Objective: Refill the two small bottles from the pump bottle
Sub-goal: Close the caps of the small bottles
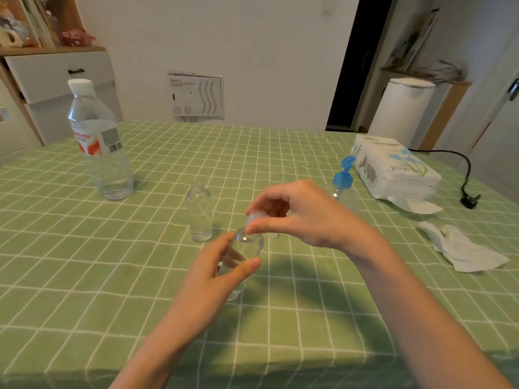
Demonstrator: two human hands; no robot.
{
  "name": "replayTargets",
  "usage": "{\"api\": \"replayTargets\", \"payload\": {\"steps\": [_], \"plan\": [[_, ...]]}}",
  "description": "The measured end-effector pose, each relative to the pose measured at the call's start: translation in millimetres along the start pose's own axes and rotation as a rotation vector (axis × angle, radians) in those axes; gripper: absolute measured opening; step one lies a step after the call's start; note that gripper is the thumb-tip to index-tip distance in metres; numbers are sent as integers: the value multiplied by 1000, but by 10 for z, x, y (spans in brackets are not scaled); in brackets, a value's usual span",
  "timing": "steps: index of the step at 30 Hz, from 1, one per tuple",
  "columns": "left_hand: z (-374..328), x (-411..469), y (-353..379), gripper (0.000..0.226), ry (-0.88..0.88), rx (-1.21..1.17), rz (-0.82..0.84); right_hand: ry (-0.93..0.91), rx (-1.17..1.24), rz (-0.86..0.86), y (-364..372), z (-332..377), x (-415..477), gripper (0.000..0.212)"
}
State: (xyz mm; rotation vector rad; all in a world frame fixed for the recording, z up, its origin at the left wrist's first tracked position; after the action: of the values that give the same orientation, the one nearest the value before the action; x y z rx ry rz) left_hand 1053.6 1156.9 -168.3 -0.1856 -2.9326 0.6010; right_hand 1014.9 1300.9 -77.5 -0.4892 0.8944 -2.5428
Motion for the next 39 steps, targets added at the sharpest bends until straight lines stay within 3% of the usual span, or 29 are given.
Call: {"api": "replayTargets", "payload": {"steps": [5, 8, 11, 15, 19, 23, 28, 30, 33, 37, 39], "plan": [[-15, 5, 11, 45, -18, -46, -5, 15, -220, -111, 85, 24, 84, 41], [-36, -1, 6, 43, -11, -63, -7, 41, -118, -45, 39, 21, 37, 45], [-34, 11, -4, 36, -3, -82, -10, 10, 26, 50, -4, 22, -21, 33], [-32, 23, 37, 44, 7, -65, -1, 13, -28, -10, 2, 18, -12, 17], [-22, 50, 51, 46, 0, -38, 7, 37, -179, -93, 28, -10, 29, 35], [-59, 65, 22, 42, 8, -38, 9, 56, -14, -33, -15, -56, -41, 47], [-97, 57, 48, 35, 11, -36, 9, 19, -24, -113, -4, -52, -58, 22], [-103, 48, 57, 36, 6, -38, 14, 45, -101, -149, -3, -60, -45, 32], [-119, 41, 42, 39, 7, -46, 5, 74, -29, -61, -4, -62, -64, 47], [-112, 42, 45, 44, 17, -48, 4, 22, 32, -62, 13, -33, -76, 20], [-98, 36, 64, 45, 14, -58, 3, 45, -47, -116, 38, -34, -49, 25]]}}
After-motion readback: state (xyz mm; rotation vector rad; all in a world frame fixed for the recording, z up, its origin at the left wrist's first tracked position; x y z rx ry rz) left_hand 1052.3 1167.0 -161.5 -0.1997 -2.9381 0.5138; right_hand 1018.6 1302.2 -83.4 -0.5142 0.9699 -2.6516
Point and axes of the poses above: each hand's wrist, its own x-axis towards the middle knuckle, its own y-axis out of the palm, z = x × y, the point moved 3 cm from there along x, towards the middle knuckle, and after that the axes turned 10 degrees about x, right-handed, at the moved point
